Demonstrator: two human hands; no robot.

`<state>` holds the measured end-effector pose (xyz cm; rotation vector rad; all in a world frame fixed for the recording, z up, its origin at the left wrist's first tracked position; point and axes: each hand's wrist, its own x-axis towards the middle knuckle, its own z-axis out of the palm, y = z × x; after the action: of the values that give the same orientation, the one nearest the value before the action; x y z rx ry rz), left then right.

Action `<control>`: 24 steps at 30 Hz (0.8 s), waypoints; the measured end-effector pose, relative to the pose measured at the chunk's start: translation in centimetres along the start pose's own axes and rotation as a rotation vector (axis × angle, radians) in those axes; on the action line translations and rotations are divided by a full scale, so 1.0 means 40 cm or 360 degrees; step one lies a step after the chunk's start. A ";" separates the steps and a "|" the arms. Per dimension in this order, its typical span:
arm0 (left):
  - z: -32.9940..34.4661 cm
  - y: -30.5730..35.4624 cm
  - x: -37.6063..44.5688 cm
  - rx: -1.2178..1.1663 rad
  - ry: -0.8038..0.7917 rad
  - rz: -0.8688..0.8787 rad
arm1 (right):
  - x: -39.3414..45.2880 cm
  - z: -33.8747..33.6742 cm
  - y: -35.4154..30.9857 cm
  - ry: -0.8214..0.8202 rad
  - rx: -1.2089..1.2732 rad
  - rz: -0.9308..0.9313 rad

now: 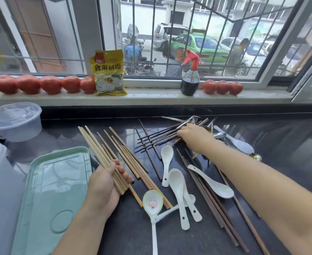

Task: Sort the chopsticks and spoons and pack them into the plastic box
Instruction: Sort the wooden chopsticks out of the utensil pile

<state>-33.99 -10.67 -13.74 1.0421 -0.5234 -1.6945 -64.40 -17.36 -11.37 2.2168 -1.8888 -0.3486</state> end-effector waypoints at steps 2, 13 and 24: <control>0.000 0.001 0.002 -0.0009 0.0004 -0.0017 | 0.011 0.013 0.018 0.0028 -0.0099 -0.0142; 0.010 0.006 -0.009 0.0164 -0.0185 0.0104 | -0.050 -0.213 0.073 0.0978 0.0783 0.0073; 0.048 -0.019 -0.112 0.0314 -0.0915 -0.0122 | -0.182 -0.330 -0.154 0.0215 0.2397 0.0282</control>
<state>-35.59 -6.55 -11.58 0.7018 -1.0453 -2.0450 -55.62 -9.14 -0.40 2.4422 -2.5589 1.7358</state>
